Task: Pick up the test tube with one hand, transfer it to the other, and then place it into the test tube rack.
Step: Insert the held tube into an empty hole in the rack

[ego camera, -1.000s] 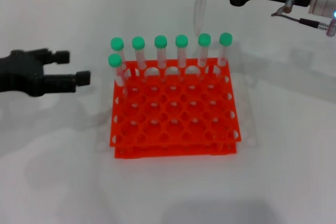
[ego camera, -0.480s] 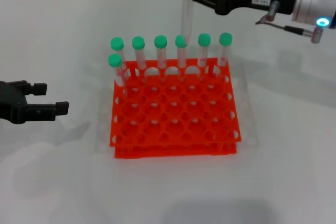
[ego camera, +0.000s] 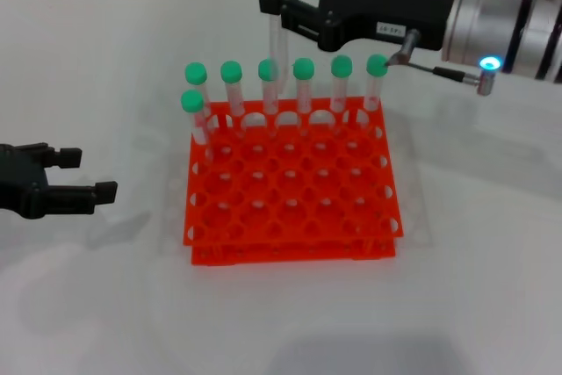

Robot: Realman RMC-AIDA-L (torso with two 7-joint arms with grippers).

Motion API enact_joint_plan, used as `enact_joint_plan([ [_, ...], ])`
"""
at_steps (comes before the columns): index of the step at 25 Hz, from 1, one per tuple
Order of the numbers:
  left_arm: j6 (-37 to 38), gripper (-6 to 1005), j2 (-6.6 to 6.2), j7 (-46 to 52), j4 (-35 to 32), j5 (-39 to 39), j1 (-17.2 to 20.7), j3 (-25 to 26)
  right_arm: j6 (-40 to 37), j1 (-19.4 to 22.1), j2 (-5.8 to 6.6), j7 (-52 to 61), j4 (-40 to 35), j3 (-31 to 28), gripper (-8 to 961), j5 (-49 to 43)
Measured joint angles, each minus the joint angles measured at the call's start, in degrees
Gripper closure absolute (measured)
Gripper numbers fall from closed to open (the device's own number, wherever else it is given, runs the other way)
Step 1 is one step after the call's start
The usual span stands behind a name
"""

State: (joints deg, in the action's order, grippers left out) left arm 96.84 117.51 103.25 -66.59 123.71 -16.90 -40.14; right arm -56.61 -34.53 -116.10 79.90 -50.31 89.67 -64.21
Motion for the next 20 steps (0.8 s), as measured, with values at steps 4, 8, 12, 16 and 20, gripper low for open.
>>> enact_joint_plan([
  [4, -0.2, 107, -0.17, -1.3, 0.9, 0.0, -0.1, 0.0, 2.2, 0.0, -0.07, -2.8, 1.1, 4.1, 685, 4.5],
  [8, -0.9, 107, -0.01, -1.8, 0.9, 0.1, 0.0, -0.2, 3.1, -0.3, -0.09, -5.4, 3.0, 6.5, 685, 8.5],
  [12, -1.1, 107, 0.02, -1.8, 1.0, 0.6, 0.0, -0.3, 3.9, -0.5, -0.09, -8.3, 4.7, 9.1, 685, 12.5],
  [16, -1.1, 107, 0.09, -1.9, 1.7, 1.0, -0.2, -0.3, 4.3, -0.6, -0.09, -11.3, 5.9, 11.3, 685, 16.5],
  [20, -1.2, 107, 0.09, -2.6, 2.3, 1.2, -0.5, -0.3, 4.7, -0.7, -0.09, -11.9, 6.5, 12.3, 685, 17.7],
])
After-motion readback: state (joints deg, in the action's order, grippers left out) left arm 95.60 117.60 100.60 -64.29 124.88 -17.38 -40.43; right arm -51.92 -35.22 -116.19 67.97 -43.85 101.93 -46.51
